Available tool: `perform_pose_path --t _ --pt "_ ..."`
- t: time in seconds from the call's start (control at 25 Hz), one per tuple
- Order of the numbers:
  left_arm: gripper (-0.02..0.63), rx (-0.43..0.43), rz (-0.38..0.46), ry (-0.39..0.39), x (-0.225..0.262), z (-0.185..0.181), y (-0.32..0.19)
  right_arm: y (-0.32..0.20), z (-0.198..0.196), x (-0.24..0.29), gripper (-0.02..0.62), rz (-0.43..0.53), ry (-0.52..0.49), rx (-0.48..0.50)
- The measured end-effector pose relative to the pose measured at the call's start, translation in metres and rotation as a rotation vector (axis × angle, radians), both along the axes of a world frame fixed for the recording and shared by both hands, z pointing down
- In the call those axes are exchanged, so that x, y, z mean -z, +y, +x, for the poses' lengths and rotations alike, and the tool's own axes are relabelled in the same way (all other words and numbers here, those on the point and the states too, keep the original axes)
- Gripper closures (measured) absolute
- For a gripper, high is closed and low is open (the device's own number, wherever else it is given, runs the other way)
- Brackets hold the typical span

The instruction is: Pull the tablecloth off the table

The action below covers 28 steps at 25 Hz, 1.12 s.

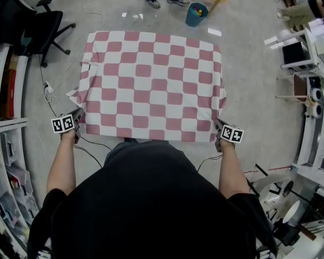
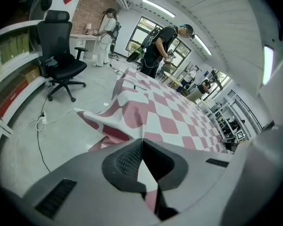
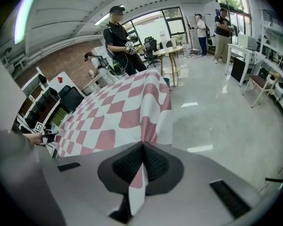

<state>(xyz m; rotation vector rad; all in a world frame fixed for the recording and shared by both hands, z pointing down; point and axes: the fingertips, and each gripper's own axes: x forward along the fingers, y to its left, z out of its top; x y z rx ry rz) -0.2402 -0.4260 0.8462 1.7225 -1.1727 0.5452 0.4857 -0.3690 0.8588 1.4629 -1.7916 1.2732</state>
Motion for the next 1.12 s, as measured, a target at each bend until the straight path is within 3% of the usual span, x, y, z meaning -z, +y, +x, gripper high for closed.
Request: perform_pose_path --t 0.44,0.64,0.92,1.12 --pt "0.586 0.141 0.095 0.158 0.033 -0.019 0.018 0.04 -0.015 0.036 0.568 0.105 0.014 -0.003" --pt "0.586 0.081 0.122 0.216 0.052 -0.027 0.016 0.045 -0.032 0.062 0.568 0.143 0.065 -0.047" --pt "0.586 -0.035 0.175 0.296 0.077 -0.031 0.03 0.069 -0.045 0.085 0.568 0.126 0.255 -0.104" --pt "0.586 -0.086 0.209 0.338 0.097 -0.025 0.031 0.075 -0.052 0.098 0.568 0.128 0.294 -0.137"
